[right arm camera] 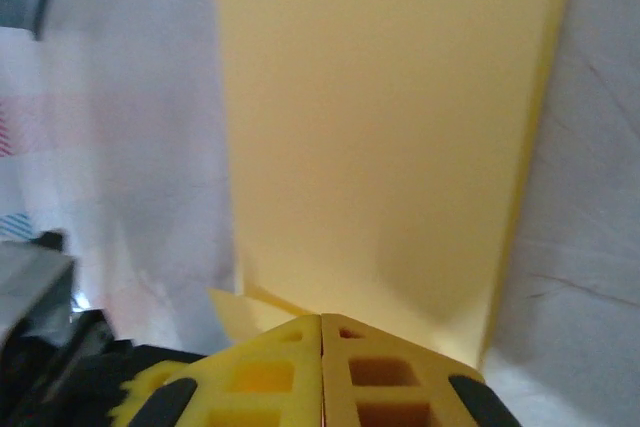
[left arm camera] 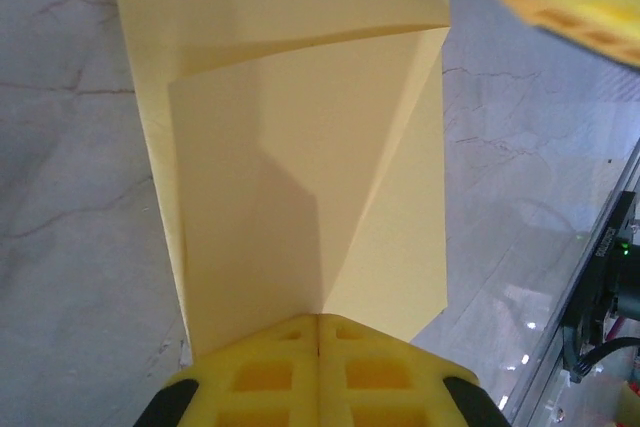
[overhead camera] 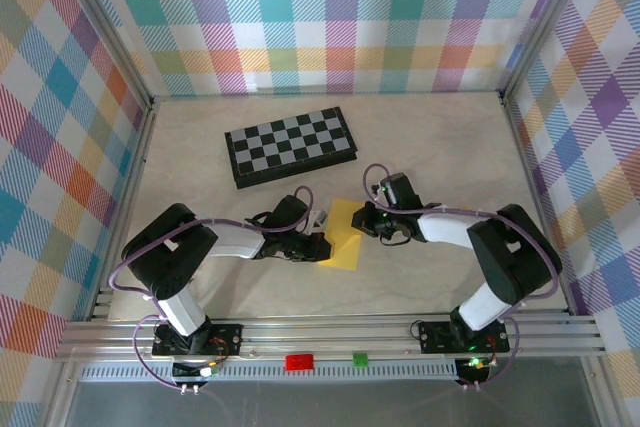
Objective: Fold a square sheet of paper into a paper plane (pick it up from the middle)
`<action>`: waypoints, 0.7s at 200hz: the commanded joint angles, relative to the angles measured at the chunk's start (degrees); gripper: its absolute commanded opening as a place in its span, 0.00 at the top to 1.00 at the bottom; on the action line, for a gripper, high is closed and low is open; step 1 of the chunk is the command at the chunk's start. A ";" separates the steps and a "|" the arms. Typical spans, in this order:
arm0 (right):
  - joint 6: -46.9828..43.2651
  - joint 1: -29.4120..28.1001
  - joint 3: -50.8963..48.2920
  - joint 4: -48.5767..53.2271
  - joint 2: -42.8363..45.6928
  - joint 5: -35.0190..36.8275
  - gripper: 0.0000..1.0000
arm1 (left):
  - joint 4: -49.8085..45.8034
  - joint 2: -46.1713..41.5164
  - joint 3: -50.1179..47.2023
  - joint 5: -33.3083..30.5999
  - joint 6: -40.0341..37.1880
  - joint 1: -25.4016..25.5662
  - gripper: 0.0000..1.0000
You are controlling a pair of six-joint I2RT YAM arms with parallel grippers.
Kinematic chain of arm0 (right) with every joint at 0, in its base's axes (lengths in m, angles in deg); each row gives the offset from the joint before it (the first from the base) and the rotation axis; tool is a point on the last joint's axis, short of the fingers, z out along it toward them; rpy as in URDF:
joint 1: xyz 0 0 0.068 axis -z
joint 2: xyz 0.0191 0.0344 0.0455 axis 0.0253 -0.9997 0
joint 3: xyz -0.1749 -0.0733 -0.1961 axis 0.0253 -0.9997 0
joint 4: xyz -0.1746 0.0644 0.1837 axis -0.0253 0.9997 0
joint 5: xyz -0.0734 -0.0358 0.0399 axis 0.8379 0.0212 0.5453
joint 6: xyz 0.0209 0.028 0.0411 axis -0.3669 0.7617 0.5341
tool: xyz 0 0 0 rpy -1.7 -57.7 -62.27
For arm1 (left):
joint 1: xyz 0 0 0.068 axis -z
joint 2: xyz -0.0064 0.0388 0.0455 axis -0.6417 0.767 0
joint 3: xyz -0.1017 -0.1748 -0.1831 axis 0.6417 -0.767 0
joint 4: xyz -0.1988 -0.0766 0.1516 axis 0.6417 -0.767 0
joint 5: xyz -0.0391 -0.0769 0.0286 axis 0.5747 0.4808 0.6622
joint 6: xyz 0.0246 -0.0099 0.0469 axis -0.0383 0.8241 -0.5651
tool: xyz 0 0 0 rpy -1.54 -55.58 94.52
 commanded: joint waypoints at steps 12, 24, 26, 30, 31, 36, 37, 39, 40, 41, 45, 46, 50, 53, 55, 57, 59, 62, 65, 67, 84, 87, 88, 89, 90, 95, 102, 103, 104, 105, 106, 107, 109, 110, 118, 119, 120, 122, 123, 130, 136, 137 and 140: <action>0.01 -1.78 -1.21 -3.65 1.42 -3.10 0.90 | -3.97 3.19 -2.62 -2.24 1.94 -0.35 1.00; 0.38 -3.11 -1.48 -4.12 -0.11 -2.87 0.90 | -3.24 3.72 -2.24 -1.87 2.47 -0.39 1.00; 0.41 -3.24 -1.48 -4.07 -0.43 -2.67 0.90 | -3.14 3.80 -2.17 -1.80 2.59 -0.35 1.00; 0.54 -3.45 -1.63 -3.82 -0.97 -2.19 0.90 | -2.91 3.97 -2.06 -1.63 2.80 -0.34 1.00; 0.61 -3.46 -1.64 -3.84 -1.18 -2.09 0.90 | -2.88 4.03 -2.00 -1.59 2.86 -0.34 1.00; 0.90 -3.62 -1.73 -3.37 -1.85 -1.59 0.91 | -2.64 4.15 -1.87 -1.29 3.07 -0.34 1.00; 0.92 -3.58 -1.74 -3.26 -2.11 -1.48 0.91 | -2.61 4.16 -1.86 -1.20 3.09 -0.34 1.00; 1.05 -3.49 -1.79 -3.02 -2.45 -1.23 0.91 | -2.52 4.22 -1.79 -1.13 3.18 -0.34 1.00; 1.08 -3.48 -1.85 -2.87 -2.58 -1.08 0.91 | -2.46 4.24 -1.78 -1.07 3.23 -0.34 1.00; 1.10 -3.47 -1.80 -2.70 -2.73 -0.92 0.91 | -2.39 4.21 -1.77 -1.04 3.30 -0.34 1.00; 1.05 -3.43 -1.79 -2.05 -3.16 -0.31 0.92 | -2.10 4.18 -1.85 -0.74 3.55 -0.34 1.00; 1.04 -3.40 -1.77 -1.85 -3.28 -0.14 0.92 | -2.03 4.22 -1.85 -0.75 3.59 -0.34 1.00; 0.92 -3.38 -1.75 -1.44 -3.73 0.37 0.92 | -1.83 4.10 -1.92 -0.60 3.81 -0.34 1.00; 0.74 -3.42 -1.74 -1.27 -3.94 0.64 0.92 | -1.65 4.06 -1.99 -0.46 3.95 -0.34 1.00; 0.58 -3.34 -1.79 -1.23 -4.07 0.82 0.92 | -1.56 3.97 -2.02 -0.41 4.06 -0.34 1.00; 0.37 -3.35 -1.82 -1.11 -4.21 1.00 0.92 | -1.47 3.86 -2.09 -0.36 4.13 -0.34 1.00; 0.27 -3.30 -1.87 -1.12 -4.31 1.17 0.92 | -1.38 3.81 -2.18 -0.32 4.28 -0.34 1.00; 0.17 -3.17 -1.91 -1.09 -4.47 1.44 0.92 | -1.29 3.60 -2.33 -0.29 4.45 -0.34 1.00; 0.03 -3.00 -1.98 -1.03 -4.65 1.70 0.93 | -1.12 3.38 -2.44 -0.26 4.60 -0.34 1.00; 0.08 -2.84 -2.05 -1.04 -4.71 1.83 0.93 | -1.03 3.25 -2.53 -0.23 4.77 -0.34 1.00; -0.12 -0.99 -2.75 -2.44 -5.24 0.83 0.93 | 0.74 2.18 -3.88 -0.21 6.17 -0.31 1.00; -0.11 -0.60 -2.96 -2.70 -5.25 0.67 0.93 | 1.02 1.96 -4.15 -0.22 6.33 -0.34 1.00; -0.11 -0.45 -3.05 -2.83 -5.21 0.61 0.93 | 1.11 1.88 -4.23 -0.22 6.43 -0.34 1.00; -0.11 -0.33 -3.06 -2.95 -5.23 0.59 0.93 | 1.20 1.84 -4.28 -0.22 6.52 -0.34 1.00; -0.11 -0.18 -3.10 -3.05 -5.16 0.57 0.93 | 1.29 1.82 -4.34 -0.22 6.61 -0.30 1.00; -0.12 0.45 -3.46 -3.73 -5.17 0.54 0.93 | 1.81 1.65 -4.69 -0.20 6.98 -0.29 1.00; -0.16 1.34 -3.84 -4.72 -5.23 0.07 0.93 | 2.43 1.55 -5.09 -0.22 7.42 -0.27 1.00; -0.14 1.49 -3.85 -4.86 -5.24 -0.04 0.93 | 2.52 1.54 -5.14 -0.22 7.46 -0.26 1.00; -0.12 1.60 -3.89 -4.92 -5.25 -0.18 0.93 | 2.60 1.54 -5.21 -0.22 7.52 -0.30 1.00; -0.12 1.75 -3.92 -5.00 -5.25 -0.29 0.93 | 2.69 1.54 -5.29 -0.22 7.55 -0.32 1.00; -0.12 1.87 -3.93 -5.13 -5.30 -0.44 0.93 | 2.82 1.54 -5.33 -0.22 7.57 -0.33 1.00; -0.11 2.01 -3.98 -5.28 -5.32 -0.56 0.93 | 2.89 1.58 -5.40 -0.22 7.66 -0.34 1.00; -0.18 2.23 -4.02 -5.40 -5.40 -0.86 0.93 | 3.11 1.55 -5.49 -0.22 7.80 -0.27 1.00; -0.19 2.33 -4.02 -5.55 -5.46 -1.03 0.93 | 3.21 1.54 -5.52 -0.22 7.87 -0.26 1.00; -0.39 3.00 -4.15 -6.67 -5.75 -1.90 0.93 | 3.88 1.83 -5.81 -0.09 8.24 -0.25 1.00; -0.43 3.06 -4.18 -6.84 -5.77 -1.99 0.93 | 3.94 1.81 -5.81 -0.02 8.26 -0.25 1.00; -0.40 3.14 -4.15 -7.02 -5.78 -2.08 0.93 | 4.07 1.85 -5.81 0.01 8.32 -0.25 1.00; -0.38 3.24 -4.26 -7.30 -5.89 -2.19 0.93 | 4.27 1.97 -5.88 0.08 8.47 -0.30 1.00; -0.38 3.27 -4.23 -7.42 -5.93 -2.27 0.93 | 4.36 1.97 -5.89 0.10 8.55 -0.27 1.00; -0.29 3.68 -4.44 -8.42 -6.21 -2.71 0.93 | 5.18 2.30 -6.03 0.38 8.92 -0.30 1.00; -0.13 4.03 -4.68 -9.18 -6.35 -3.10 0.93 | 5.84 2.58 -6.07 0.63 9.20 -0.26 1.00; -0.08 4.11 -4.71 -9.33 -6.37 -3.16 0.93 | 5.94 2.63 -6.07 0.64 9.32 -0.26 1.00; 0.08 4.25 -4.90 -9.77 -6.33 -3.33 0.93 | 6.13 2.67 -6.07 0.78 9.52 -0.21 1.00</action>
